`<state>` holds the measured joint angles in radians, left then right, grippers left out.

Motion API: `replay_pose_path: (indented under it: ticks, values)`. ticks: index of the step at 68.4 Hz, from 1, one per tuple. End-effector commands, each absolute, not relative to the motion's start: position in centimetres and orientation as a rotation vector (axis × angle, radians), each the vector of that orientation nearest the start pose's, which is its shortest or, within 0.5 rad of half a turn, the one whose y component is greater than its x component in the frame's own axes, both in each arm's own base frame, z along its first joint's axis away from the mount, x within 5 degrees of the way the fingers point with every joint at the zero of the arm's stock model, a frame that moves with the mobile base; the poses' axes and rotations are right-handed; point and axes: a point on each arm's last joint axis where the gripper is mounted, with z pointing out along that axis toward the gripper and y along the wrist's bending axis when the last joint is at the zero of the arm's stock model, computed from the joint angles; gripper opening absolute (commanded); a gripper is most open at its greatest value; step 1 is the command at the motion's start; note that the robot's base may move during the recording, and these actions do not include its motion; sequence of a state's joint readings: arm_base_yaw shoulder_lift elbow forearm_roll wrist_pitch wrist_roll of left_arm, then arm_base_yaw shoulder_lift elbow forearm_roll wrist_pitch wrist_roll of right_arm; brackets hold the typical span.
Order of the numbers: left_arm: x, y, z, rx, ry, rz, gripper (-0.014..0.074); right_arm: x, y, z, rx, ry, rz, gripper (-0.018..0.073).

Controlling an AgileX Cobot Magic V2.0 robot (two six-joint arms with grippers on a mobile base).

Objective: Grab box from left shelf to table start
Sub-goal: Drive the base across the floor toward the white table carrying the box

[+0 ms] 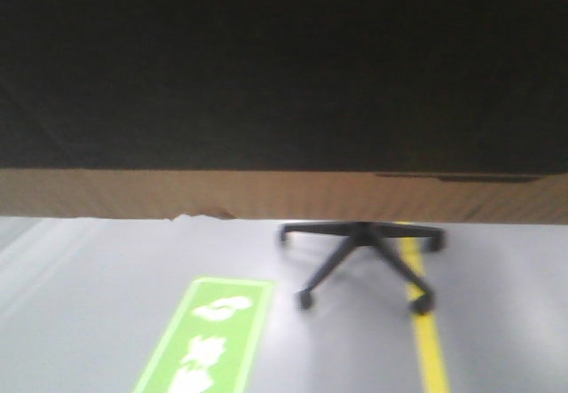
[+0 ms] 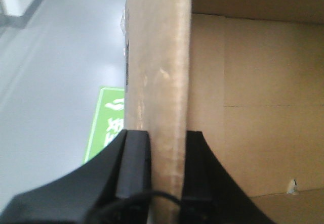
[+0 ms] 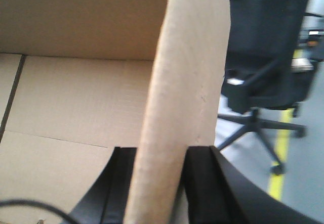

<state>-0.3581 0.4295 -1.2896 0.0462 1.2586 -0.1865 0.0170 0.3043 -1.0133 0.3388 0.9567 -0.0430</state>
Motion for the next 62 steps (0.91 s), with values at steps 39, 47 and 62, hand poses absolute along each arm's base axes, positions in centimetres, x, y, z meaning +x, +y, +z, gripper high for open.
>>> replay_pose_path:
  ticks: [39,47,62]
  values:
    - [-2.66,1.61,47.55,0.114,1.826,-0.329,-0.0089,-0.75,1.67,44.60,-0.057,1.570,0.247,0.0050]
    - [-2.66,1.61,47.55,0.114,1.826,-0.329,-0.0089,-0.75,1.67,44.60,-0.057,1.570,0.247,0.0050]
    - [-2.66,1.61,47.54,0.114,1.828,-0.329,-0.0089,-0.75,1.67,44.60,-0.057,1.570,0.247,0.0050]
